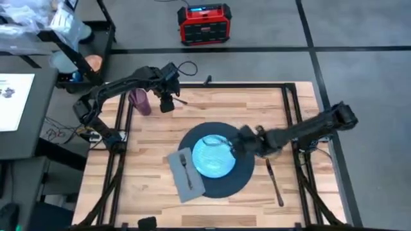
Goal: Set table place
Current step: Put the black spoon on the dark blue table mat
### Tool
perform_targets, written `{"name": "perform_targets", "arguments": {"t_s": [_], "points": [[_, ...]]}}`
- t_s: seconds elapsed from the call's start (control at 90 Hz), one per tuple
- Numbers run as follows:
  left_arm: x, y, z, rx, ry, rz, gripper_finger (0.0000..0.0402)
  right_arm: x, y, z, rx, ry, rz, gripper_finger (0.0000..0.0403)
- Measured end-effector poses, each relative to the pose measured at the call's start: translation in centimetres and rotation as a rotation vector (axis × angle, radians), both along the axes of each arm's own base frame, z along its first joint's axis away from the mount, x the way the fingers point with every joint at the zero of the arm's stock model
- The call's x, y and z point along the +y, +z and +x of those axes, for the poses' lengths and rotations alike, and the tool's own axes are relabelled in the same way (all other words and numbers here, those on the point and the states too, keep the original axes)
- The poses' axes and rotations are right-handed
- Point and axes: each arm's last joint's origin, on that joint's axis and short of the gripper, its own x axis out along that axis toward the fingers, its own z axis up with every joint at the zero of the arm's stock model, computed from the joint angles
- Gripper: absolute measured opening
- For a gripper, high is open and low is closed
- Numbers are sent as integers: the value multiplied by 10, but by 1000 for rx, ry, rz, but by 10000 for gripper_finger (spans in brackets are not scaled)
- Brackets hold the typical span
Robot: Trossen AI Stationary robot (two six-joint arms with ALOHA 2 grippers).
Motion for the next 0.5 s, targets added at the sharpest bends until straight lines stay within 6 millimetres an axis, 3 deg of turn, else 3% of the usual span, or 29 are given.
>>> {"name": "perform_targets", "arguments": {"t_s": [0.111,0.244,0.5], "points": [[0,0,0,38,-160,29,93,30,-11,-27,-103,-55,41,58],[7,-3,0,56,-268,56,93,52,-27,-49,-214,-135,86,58],[27,-28,-10,53,-286,107,96,67,-40,-53,-271,-166,69,58]]}}
